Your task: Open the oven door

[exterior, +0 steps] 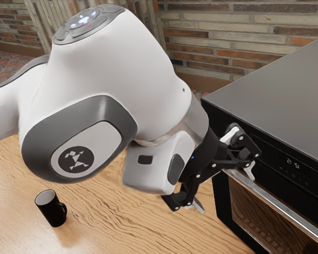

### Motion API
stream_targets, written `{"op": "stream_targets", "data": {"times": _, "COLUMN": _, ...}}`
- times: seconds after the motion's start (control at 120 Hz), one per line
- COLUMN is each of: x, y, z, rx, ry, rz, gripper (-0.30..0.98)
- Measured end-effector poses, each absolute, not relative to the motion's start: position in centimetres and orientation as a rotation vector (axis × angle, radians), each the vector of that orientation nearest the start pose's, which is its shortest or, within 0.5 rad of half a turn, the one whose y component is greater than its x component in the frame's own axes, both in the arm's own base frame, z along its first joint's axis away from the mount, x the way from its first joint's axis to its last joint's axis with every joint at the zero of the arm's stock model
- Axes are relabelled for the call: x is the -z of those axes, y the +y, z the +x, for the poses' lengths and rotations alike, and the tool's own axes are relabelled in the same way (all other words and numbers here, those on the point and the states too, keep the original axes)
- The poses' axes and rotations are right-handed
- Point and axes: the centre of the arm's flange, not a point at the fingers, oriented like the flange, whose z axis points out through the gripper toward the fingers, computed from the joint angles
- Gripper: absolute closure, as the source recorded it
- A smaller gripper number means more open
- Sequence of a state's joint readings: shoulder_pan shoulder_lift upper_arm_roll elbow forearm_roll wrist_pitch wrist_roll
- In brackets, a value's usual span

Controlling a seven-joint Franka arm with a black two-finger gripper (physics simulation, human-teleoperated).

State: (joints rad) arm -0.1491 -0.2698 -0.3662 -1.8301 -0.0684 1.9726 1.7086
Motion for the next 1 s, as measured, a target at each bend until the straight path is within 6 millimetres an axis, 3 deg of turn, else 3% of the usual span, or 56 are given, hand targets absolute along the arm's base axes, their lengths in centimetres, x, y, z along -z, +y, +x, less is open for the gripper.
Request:
{"op": "stream_targets", "data": {"times": 0.25, "x": -65.6, "y": -28.0, "z": 44.6, "rx": 0.444, "ry": 2.479, "rz": -1.443, "gripper": 0.00}}
{"op": "stream_targets", "data": {"times": 0.8, "x": -63.1, "y": -28.2, "z": 45.0, "rx": 0.441, "ry": 2.373, "rz": -1.625, "gripper": -0.01}}
{"op": "stream_targets", "data": {"times": 0.833, "x": -62.6, "y": -27.7, "z": 42.7, "rx": 0.418, "ry": 2.354, "rz": -1.618, "gripper": 0.00}}
{"op": "stream_targets", "data": {"times": 0.858, "x": -63.0, "y": -27.2, "z": 38.9, "rx": 0.413, "ry": 2.325, "rz": -1.587, "gripper": 0.06}}
{"op": "stream_targets", "data": {"times": 0.883, "x": -65.1, "y": -27.1, "z": 32.5, "rx": 0.462, "ry": 2.288, "rz": -1.507, "gripper": 0.05}}
{"op": "stream_targets", "data": {"times": 0.917, "x": -69.1, "y": -26.7, "z": 22.1, "rx": 0.584, "ry": 2.225, "rz": -1.372, "gripper": 0.04}}
{"op": "stream_targets", "data": {"times": 0.933, "x": -71.7, "y": -26.5, "z": 16.1, "rx": 0.672, "ry": 2.192, "rz": -1.283, "gripper": 0.04}}
{"op": "stream_targets", "data": {"times": 0.95, "x": -76.9, "y": -25.4, "z": 10.6, "rx": 0.814, "ry": 2.140, "rz": -1.206, "gripper": 0.03}}
{"op": "stream_targets", "data": {"times": 0.967, "x": -82.0, "y": -24.0, "z": 7.1, "rx": 0.920, "ry": 2.083, "rz": -1.168, "gripper": 0.03}}
{"op": "stream_targets", "data": {"times": 0.983, "x": -86.7, "y": -22.5, "z": 5.8, "rx": 0.990, "ry": 2.027, "rz": -1.171, "gripper": 0.03}}
{"op": "stream_targets", "data": {"times": 1.0, "x": -91.3, "y": -20.4, "z": 7.0, "rx": 1.042, "ry": 1.973, "rz": -1.226, "gripper": 0.02}}
